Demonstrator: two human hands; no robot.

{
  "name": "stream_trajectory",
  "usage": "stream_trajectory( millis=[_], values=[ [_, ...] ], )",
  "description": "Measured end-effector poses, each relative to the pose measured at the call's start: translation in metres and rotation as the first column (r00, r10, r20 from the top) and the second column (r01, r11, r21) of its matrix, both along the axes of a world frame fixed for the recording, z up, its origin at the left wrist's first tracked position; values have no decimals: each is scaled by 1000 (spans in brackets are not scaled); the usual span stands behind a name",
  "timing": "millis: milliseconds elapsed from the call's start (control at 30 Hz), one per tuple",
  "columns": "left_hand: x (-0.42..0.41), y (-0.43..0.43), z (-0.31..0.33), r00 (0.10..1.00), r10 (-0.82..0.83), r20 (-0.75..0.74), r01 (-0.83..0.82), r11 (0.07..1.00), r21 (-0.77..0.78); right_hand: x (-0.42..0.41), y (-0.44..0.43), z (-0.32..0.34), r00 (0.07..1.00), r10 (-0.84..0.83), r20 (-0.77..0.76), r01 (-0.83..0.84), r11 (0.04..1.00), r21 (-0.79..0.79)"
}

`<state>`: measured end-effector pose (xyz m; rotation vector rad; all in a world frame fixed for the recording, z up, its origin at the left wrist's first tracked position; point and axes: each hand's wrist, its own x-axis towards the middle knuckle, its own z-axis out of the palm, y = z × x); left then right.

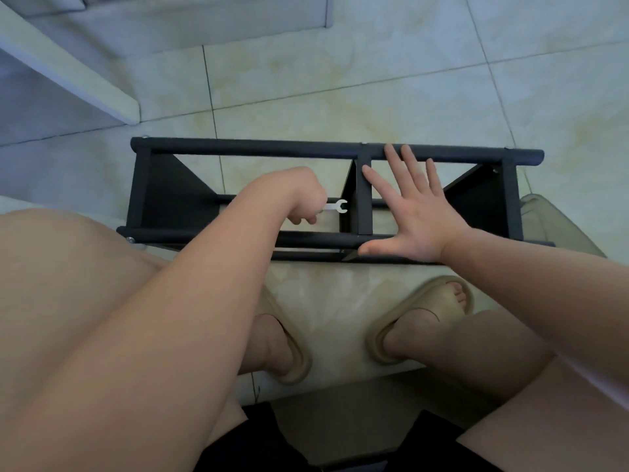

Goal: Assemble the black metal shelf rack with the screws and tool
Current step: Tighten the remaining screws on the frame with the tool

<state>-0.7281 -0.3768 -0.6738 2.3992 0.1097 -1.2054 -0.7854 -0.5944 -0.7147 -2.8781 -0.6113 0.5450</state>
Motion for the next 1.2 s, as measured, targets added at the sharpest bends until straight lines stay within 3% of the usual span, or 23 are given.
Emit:
stream_trajectory(
  millis=[167, 333, 533, 767, 867, 1000, 1200],
  values=[
    [30, 4, 33, 961, -114, 253, 115, 993, 14, 10, -9, 22, 991, -28, -129, 30, 999, 12],
    [54, 3, 55, 907, -251, 339, 224, 968, 116, 48, -23, 53, 975, -151, -162, 150, 989, -16],
    [77, -8, 41, 909, -335, 248, 300, 939, 168, 83, -38, 56, 935, -209, -286, 180, 976, -125],
    [86, -7, 5, 952, -300, 60, 300, 954, 16, 101, -44, 38, 891, -253, -377, 237, 967, -88],
    [92, -7, -5, 967, -218, 131, 221, 975, -11, 107, -46, 36, 907, -273, -319, 262, 962, -80],
    [104, -2, -6, 961, -118, 249, 122, 992, -1, 114, -39, 36, 953, -277, -119, 275, 961, -34],
    [112, 10, -1, 877, 2, 480, 7, 1000, -17, 115, -27, 44, 937, -339, 87, 330, 938, 107]
  ],
)
